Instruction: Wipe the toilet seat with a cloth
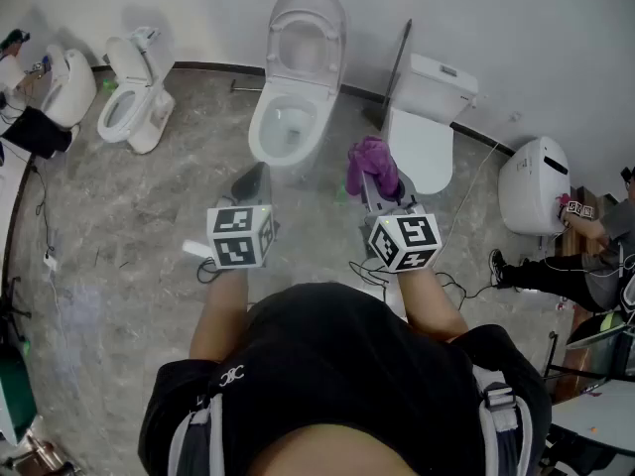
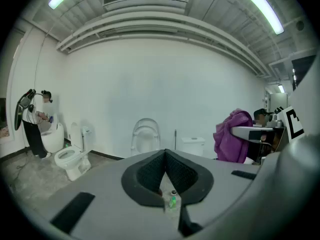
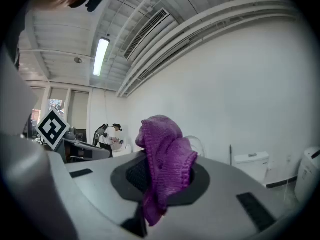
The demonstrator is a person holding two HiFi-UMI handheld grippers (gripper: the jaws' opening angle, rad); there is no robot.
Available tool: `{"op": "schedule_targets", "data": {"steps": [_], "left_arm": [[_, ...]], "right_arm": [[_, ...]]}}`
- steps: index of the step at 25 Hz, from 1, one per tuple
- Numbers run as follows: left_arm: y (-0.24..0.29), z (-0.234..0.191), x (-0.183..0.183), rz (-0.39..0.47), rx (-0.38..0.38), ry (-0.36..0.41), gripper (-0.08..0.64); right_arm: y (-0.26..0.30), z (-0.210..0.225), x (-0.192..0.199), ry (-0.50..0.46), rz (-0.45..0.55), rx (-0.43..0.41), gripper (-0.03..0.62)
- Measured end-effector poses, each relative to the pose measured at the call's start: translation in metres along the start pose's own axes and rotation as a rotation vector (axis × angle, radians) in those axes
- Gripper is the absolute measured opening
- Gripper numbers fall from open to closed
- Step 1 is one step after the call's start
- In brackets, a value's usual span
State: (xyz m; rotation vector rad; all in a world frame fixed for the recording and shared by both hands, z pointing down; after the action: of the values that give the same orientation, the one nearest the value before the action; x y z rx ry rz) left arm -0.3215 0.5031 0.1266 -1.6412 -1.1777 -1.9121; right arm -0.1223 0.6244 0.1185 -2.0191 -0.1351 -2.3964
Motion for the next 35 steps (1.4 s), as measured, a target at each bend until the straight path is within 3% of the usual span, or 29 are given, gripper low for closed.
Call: {"op": "schedule_targets", "data": {"steps": [8,29,35], "left_arm": [[0.016,0.026,-0.007,0.000,-0.038,0.001,0.000],[0.054,0.099,-0.003,-0.011,-0.105,-0.007,0.000],[0.067,0.089,0.000,-0.012,-0.118,-0.016,0.000]], "right_arm": [[-0.001,0.034,-0.001,0.028,0.018,-0.033,0.054],[-0.008,0.115,-0.011,-0.028,0.016,-0.080,0.054],[0.010,0.118,-0.002,-0.019,-0.001,-0.099,0.054]]}}
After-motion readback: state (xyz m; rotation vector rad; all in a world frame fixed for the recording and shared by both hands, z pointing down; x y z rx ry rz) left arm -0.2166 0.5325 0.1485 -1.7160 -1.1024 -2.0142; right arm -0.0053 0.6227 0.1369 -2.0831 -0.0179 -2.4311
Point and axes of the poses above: the fingertips, and each gripper's own axes: y forward along the fingers, z to its right, x out of its underside, the point moved 6 cm from there along -y, backward along the fingers, and after that the axes turned 2 degrees about y, right-handed, at the moved point
